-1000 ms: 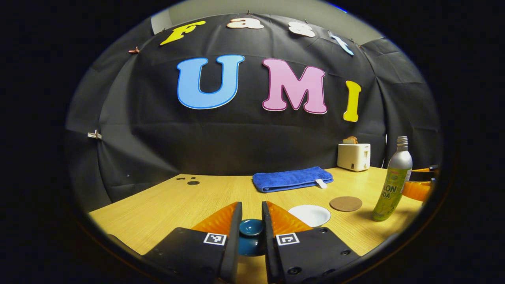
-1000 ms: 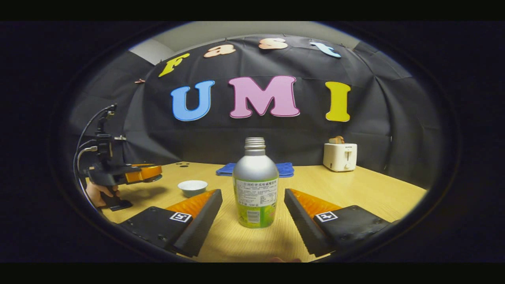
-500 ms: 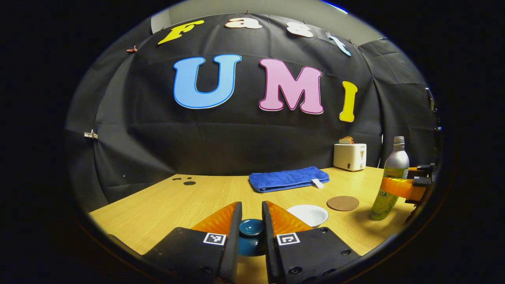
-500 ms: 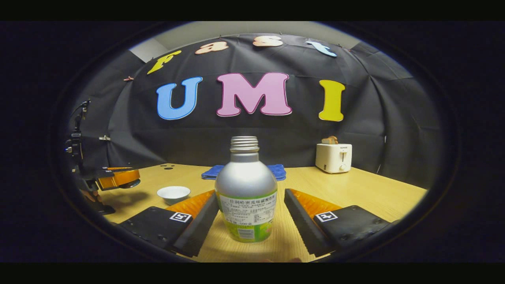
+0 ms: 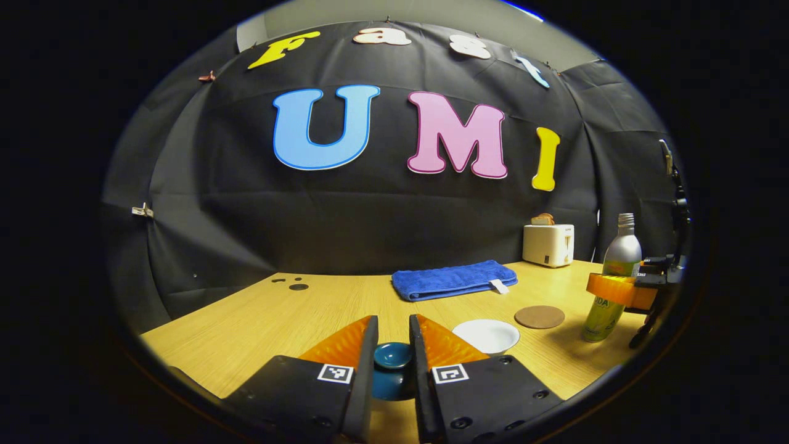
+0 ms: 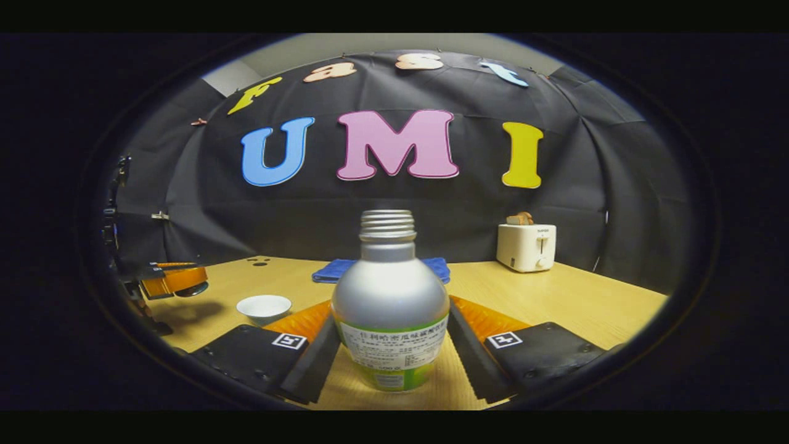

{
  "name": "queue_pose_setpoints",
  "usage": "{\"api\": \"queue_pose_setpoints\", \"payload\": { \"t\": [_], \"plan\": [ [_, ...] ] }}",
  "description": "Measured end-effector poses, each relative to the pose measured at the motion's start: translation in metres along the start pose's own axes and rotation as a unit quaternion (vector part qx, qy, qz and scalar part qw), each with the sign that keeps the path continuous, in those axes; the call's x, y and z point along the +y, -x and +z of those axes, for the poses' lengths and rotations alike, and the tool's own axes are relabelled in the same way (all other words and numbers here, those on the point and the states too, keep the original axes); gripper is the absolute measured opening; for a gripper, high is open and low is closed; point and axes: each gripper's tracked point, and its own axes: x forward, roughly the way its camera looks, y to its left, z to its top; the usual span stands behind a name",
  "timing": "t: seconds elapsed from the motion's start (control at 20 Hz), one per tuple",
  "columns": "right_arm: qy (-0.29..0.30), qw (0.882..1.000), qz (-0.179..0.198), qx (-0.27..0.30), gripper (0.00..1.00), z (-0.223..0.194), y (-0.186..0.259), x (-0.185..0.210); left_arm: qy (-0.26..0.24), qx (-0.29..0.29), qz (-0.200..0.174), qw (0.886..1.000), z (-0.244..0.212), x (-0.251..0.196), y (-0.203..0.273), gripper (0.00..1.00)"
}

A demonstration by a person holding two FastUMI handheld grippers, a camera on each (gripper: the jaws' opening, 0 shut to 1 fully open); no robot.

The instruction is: Open the teacup lid with one hand, grasp the water bottle and pour water into the teacup with the other hand; after pouring, place the water bottle on the coaster and then close the teacup lid.

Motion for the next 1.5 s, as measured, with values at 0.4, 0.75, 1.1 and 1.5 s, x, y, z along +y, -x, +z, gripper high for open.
{"api": "queue_pose_setpoints", "payload": {
  "t": [0.4,0.75,1.1,1.5],
  "plan": [
    [0.001,1.000,0.010,0.002,0.82,-0.001,-0.002,0.004,0.000,-0.001,-0.022,1.000,0.000,0.003,-0.001,0.33],
    [0.093,0.995,0.043,0.016,0.75,0.003,-0.010,0.011,0.000,0.000,-0.019,1.000,-0.001,0.006,-0.002,0.32],
    [0.288,0.955,0.077,0.000,0.75,0.036,-0.051,0.026,0.000,0.000,-0.004,1.000,-0.002,0.023,0.000,0.32],
    [0.505,0.856,0.104,-0.039,0.75,0.024,-0.077,0.052,0.000,0.000,0.002,1.000,-0.002,0.036,0.000,0.32]
  ]
}}
